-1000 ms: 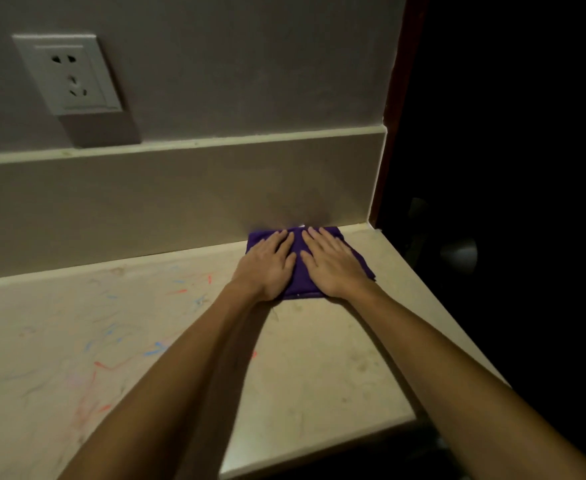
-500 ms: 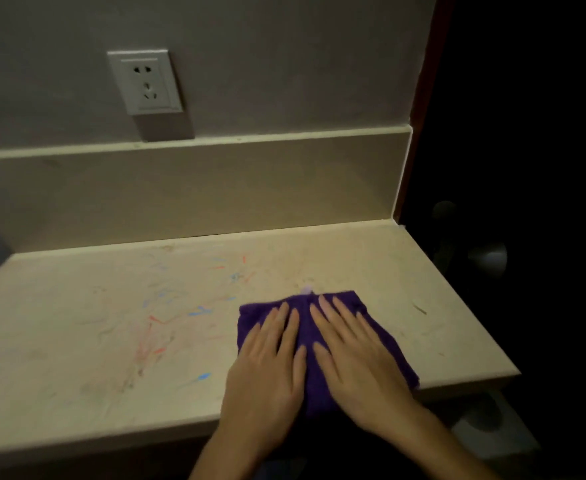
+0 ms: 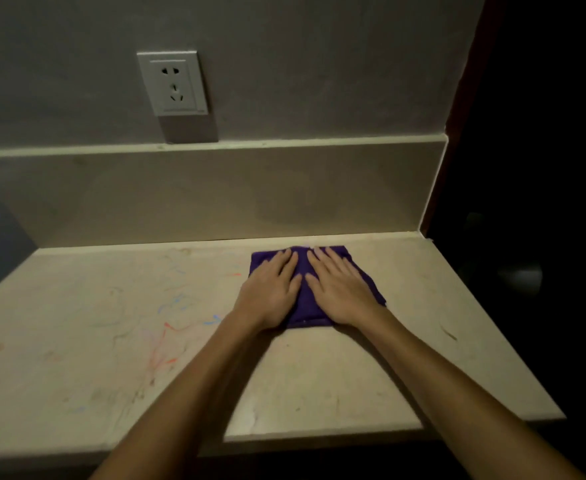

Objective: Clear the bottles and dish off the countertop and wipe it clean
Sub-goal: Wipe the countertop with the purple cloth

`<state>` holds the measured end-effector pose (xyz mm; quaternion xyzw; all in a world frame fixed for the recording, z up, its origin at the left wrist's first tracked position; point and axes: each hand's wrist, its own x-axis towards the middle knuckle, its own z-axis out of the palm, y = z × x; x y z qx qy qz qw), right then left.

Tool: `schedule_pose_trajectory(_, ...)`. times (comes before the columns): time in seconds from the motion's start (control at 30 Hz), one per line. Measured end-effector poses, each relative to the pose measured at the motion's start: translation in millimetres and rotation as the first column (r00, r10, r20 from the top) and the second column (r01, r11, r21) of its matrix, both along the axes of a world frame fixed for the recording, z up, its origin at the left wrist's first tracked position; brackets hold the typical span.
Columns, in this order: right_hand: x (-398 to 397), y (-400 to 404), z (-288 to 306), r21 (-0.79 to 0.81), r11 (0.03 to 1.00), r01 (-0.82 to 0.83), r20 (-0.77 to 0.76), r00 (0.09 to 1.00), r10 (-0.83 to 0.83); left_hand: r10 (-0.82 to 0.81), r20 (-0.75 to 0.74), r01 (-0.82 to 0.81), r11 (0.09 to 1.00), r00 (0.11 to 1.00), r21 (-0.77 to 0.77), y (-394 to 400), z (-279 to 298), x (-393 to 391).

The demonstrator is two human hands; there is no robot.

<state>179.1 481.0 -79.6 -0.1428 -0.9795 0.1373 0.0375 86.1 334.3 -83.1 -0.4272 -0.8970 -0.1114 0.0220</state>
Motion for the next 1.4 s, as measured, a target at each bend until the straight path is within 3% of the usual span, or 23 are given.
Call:
schedule_pose_trajectory(0.17, -55, 7, -1, 0.040, 0.998, 0.045, -0.008, 0.999, -0.045, -0.024, 0.027, 0.024, 1.000, 0.999, -0.015, 14, -1, -59)
schedule_pose_trajectory(0.33, -57, 6, -2, 0.053, 0.997, 0.058, -0.007, 0.998, -0.057, -0.007, 0.038, 0.007, 1.000, 0.999, -0.007, 12, 1, -57)
schedule_pose_trajectory(0.47, -17, -22, 0, 0.047, 0.998, 0.028, -0.030, 0.999, -0.027, 0.034, 0.043, -0.035, 0.999, 0.999, 0.028, -15, 7, -12)
schedule_pose_trajectory(0.67, 108, -106, 0, 0.001, 0.998, -0.058, -0.036, 0.998, 0.058, 0.010, 0.034, -0.013, 0.994, 0.999, 0.104, -111, -4, 117)
schedule_pose_trajectory(0.83, 148, -125, -14, 0.131, 0.991, -0.039, -0.096, 0.994, 0.052, 0.018, -0.112, -0.006, 0.995, 0.993, 0.102, -141, -20, 156)
schedule_pose_trajectory(0.97, 126, -114, -7, 0.092, 0.994, -0.058, -0.117, 0.991, 0.068, -0.001, -0.125, 0.015, 0.994, 0.992, 0.110, -129, -16, 133)
schedule_pose_trajectory(1.07, 77, -95, 5, -0.024, 0.995, -0.100, -0.050, 0.994, 0.099, 0.021, -0.010, -0.020, 0.994, 1.000, 0.106, -105, -7, 88)
schedule_pose_trajectory(1.27, -59, -66, -1, 0.012, 0.997, -0.080, -0.032, 0.996, 0.080, 0.076, -0.035, -0.076, 0.997, 0.997, -0.024, -74, 0, -50)
schedule_pose_trajectory(1.4, -104, -65, -2, 0.022, 0.998, -0.057, -0.034, 0.998, 0.057, 0.137, 0.007, -0.137, 0.990, 0.991, -0.032, -64, 1, -95)
